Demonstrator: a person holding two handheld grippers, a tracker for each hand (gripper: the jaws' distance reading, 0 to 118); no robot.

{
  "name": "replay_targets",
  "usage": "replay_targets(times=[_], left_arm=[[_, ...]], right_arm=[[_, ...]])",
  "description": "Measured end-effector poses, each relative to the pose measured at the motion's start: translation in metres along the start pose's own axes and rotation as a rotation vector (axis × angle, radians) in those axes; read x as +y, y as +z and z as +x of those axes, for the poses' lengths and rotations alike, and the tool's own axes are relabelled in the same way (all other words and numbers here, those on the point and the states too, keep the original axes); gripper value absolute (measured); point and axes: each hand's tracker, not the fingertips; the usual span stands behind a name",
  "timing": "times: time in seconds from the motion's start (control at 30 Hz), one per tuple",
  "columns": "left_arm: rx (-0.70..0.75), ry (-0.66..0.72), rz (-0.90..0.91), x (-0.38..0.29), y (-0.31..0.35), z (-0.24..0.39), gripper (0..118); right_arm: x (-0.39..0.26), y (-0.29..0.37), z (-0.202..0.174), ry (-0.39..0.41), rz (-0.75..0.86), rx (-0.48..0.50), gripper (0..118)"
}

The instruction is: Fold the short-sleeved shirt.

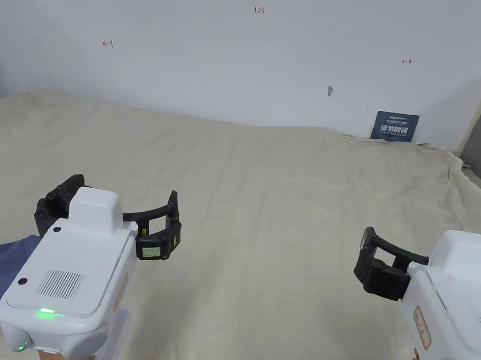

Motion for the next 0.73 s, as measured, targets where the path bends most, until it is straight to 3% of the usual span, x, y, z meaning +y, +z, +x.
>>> replay_targets(times=[0.57,0.67,0.73], left_arm=[[0.003,0.001,-0.001,0.0,0.0,-0.002,118],[0.002,0.002,-0.005,0.0,-0.001,-0.002,118],[0.003,0.004,-0.004,-0.001,0.0,-0.002,118]], right_arm=[[0.001,-0.001,-0.003,0.002,-0.015,0.0,118],[0.006,-0.004,-0.003,-0.012,-0.098,-0.021,118],[0.012,-0.006,-0.002,-0.071,-0.205,-0.009,118]])
